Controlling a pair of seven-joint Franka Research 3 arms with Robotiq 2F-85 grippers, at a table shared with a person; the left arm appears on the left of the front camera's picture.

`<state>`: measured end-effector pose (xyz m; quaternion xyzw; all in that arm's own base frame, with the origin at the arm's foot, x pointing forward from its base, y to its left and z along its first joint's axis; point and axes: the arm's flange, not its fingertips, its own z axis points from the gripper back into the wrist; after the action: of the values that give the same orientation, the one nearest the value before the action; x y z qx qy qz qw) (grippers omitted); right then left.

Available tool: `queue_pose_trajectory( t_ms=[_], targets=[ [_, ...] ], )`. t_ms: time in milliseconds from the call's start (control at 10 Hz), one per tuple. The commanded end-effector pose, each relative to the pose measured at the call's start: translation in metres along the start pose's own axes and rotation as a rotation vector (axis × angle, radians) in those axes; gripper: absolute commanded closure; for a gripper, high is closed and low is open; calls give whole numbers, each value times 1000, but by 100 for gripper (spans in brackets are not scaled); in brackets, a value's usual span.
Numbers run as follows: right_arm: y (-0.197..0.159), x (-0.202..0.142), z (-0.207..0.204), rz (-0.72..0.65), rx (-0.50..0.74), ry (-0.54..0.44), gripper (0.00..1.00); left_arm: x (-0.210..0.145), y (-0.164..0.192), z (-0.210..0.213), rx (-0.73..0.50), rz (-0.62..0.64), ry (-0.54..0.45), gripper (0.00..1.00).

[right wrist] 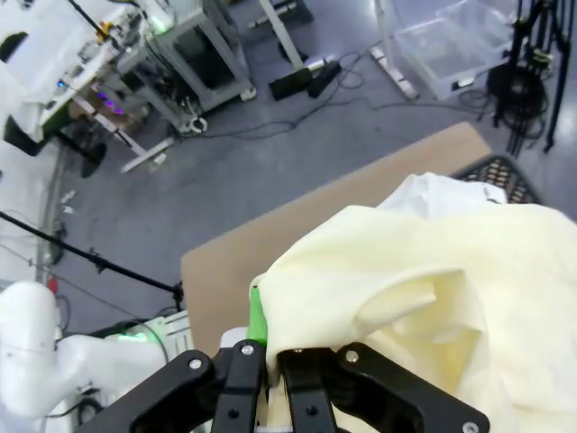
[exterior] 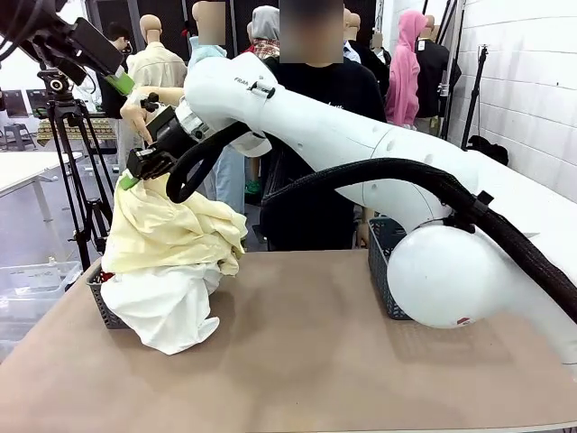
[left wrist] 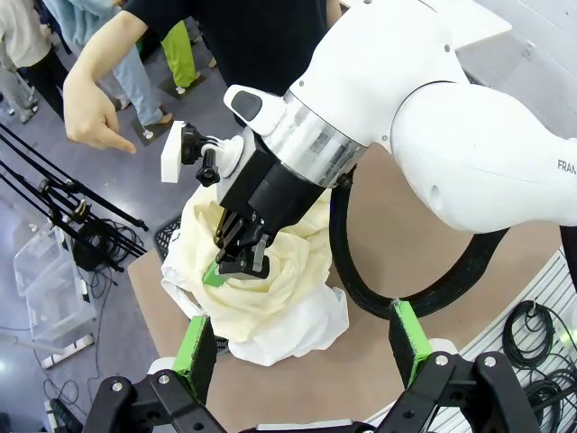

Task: Sort the tops and bottoms.
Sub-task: Sort the clothes according to human instructions.

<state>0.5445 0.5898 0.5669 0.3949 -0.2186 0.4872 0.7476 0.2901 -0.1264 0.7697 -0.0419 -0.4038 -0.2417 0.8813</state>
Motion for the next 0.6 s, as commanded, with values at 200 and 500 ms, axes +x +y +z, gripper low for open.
queue_pose_trajectory(
  t_ms=[200,500],
  targets=[
    [-15,40,-32,98,-44,130,100,0,0,1,-4,4,-3,0],
    [-26,73,-89,127,-111,358,100,0,0,1,-4,4,-3,0]
  ],
)
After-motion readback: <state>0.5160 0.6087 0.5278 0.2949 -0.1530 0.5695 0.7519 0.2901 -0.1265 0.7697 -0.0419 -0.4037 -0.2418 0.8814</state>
